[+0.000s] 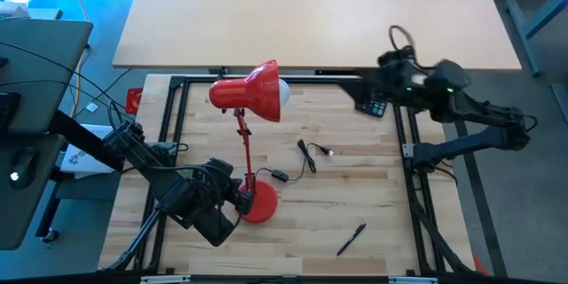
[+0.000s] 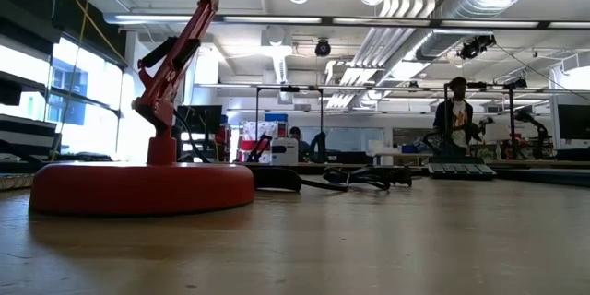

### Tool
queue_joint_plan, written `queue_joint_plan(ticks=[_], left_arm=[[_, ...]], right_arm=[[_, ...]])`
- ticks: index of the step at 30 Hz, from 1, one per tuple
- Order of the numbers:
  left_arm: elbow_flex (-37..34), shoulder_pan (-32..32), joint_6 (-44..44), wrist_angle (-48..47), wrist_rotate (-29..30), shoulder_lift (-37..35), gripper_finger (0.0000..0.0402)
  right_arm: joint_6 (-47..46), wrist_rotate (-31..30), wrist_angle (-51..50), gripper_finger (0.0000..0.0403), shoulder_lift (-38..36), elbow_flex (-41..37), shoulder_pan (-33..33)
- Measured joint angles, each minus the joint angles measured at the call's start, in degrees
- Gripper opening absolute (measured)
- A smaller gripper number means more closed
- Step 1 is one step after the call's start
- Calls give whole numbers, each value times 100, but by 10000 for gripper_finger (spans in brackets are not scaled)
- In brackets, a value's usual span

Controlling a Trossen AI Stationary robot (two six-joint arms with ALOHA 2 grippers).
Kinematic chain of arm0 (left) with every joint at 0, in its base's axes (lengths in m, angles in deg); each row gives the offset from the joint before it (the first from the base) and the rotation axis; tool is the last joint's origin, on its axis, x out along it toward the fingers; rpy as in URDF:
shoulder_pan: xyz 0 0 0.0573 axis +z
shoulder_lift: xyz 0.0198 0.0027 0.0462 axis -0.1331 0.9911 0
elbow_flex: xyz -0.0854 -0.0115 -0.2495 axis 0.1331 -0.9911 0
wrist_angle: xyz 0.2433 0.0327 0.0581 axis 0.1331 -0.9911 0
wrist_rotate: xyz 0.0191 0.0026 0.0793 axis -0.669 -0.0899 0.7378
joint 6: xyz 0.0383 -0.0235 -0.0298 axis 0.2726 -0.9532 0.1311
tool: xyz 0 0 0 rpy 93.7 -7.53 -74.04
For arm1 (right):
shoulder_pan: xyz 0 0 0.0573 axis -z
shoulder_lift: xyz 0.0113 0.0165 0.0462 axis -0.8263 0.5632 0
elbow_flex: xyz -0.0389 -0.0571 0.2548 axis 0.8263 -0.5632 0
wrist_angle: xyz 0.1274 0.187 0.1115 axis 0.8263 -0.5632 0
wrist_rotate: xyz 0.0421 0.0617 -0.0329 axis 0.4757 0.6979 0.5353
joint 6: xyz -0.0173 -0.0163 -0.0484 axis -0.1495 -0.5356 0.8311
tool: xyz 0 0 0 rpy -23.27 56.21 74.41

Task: Screw lightbulb
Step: Insert the white lightbulb into the red lamp

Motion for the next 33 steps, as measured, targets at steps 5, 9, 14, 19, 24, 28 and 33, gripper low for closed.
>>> queue_joint_plan(ticks=[5, 9, 14, 19, 24, 28, 33], left_arm=[[0, 0, 2, 0, 0, 0, 0], [0, 2, 9, -1, 4, 0, 0], [0, 2, 9, 1, 2, 0, 0], [0, -12, 11, 2, -31, -2, 0], [0, -11, 11, -7, -33, -2, 0], [0, -11, 12, -7, -33, -2, 0], [0, -11, 54, -44, -33, -2, 0]], right_arm=[[493, 284, -837, 343, 557, 999, -1], [888, 838, -1284, 343, 1104, 1453, 32], [1187, 1171, -976, 343, 1655, 1562, 80], [948, 1329, -483, 343, 1908, 1579, 115], [439, 1482, -148, 343, 2033, 1577, -6], [151, 1408, 573, 343, 2220, 1574, -32], [-364, 1434, 632, 343, 2364, 1577, -31]])
